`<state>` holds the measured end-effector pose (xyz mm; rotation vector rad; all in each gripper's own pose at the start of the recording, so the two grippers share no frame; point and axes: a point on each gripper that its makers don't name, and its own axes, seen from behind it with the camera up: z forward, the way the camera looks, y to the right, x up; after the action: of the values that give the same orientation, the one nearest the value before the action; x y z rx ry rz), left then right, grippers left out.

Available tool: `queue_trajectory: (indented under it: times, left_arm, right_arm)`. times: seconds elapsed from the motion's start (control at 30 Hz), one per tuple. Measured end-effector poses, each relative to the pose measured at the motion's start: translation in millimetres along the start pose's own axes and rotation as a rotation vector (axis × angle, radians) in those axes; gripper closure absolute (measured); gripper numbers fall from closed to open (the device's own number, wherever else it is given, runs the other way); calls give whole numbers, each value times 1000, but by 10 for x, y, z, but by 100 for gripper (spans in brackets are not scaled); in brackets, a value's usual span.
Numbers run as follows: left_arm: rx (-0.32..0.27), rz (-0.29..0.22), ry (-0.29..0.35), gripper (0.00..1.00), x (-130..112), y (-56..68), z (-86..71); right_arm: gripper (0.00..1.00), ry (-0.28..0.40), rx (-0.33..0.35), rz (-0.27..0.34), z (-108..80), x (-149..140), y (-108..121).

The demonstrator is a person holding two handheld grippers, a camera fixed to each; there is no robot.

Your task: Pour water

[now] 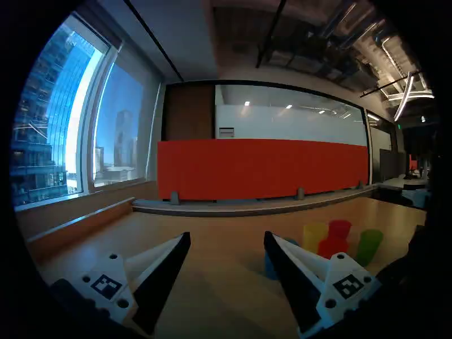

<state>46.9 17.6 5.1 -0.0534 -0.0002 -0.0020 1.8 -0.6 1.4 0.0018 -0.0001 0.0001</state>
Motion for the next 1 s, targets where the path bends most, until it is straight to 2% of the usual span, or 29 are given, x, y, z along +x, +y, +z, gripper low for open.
queue_trajectory:
  times: [0.37,0.57,0.8,1.0]
  left_arm:
    - [-63,-35,-1,3,605,41,117]
    - [-97,-51,-14,3,905,46,185]
    - [-198,-62,-14,3,1315,201,267]
    - [-245,-44,-3,3,1591,260,276]
  right_arm:
    - [1,-25,79,46,177,566,-142]
    - [1,-47,97,75,265,831,-107]
    - [1,-67,116,65,366,1070,-53]
    - [1,-62,146,67,419,1250,-86]
